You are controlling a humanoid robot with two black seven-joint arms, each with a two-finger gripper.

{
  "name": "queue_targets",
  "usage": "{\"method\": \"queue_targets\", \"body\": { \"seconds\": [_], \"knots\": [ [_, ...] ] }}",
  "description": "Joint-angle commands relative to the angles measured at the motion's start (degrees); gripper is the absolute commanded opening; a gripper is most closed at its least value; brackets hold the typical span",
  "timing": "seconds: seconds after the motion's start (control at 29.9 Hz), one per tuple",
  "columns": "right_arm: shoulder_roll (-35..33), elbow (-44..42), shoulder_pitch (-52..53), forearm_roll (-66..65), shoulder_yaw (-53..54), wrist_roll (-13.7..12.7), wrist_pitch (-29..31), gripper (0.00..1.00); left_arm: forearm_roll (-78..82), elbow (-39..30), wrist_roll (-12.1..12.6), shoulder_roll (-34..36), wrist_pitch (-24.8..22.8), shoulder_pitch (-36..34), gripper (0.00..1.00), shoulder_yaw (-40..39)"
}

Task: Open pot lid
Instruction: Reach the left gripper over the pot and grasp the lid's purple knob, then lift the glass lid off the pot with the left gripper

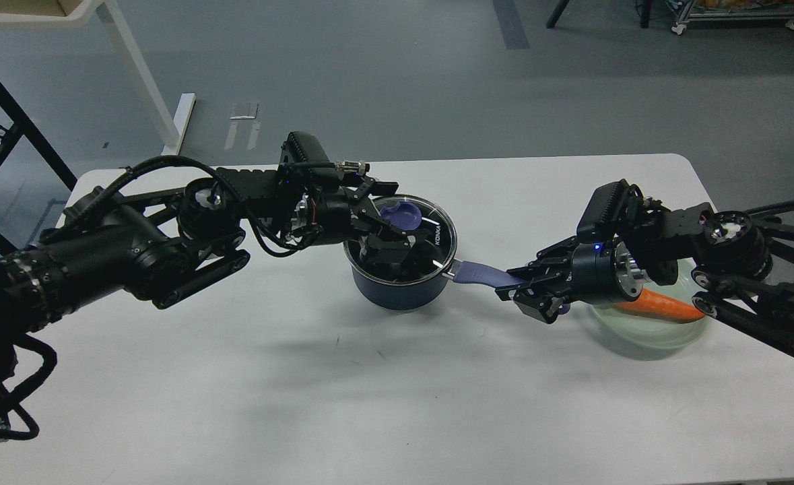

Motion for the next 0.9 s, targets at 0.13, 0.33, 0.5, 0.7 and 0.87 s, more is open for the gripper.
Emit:
{"method": "queue_targets", "body": {
  "seconds": [0.13, 0.33, 0.5, 0.7, 0.87],
  "knots": [
    [0.0, 0.0, -0.1, 0.0, 0.0, 0.0, -0.1, 0.33, -0.1, 1.4, 0.0, -0.8, 0.0, 0.7, 0.99, 0.0],
    [0.1, 0.3, -0.1, 0.1, 0.1, 0.0, -0.2, 0.33, -0.1, 2.7, 0.0, -2.0, 0.1, 1.3, 0.99, 0.0],
    [0.0, 0.4, -0.1, 0.1, 0.1, 0.0, -0.2, 0.33, -0.1, 3.8, 0.0, -2.5, 0.1, 1.7, 0.99, 0.5],
    [0.0, 0.6, -0.1, 0.1, 0.2, 0.0, -0.2, 0.33, -0.4, 4.0, 0.0, -2.5, 0.9, 2.5, 0.95, 0.8],
    [0.0, 0.8, -0.1, 0.1, 0.1, 0.0, -0.2, 0.33, -0.3, 4.0, 0.0, -2.4, 2.2, 2.6, 0.70, 0.8]
  ]
}}
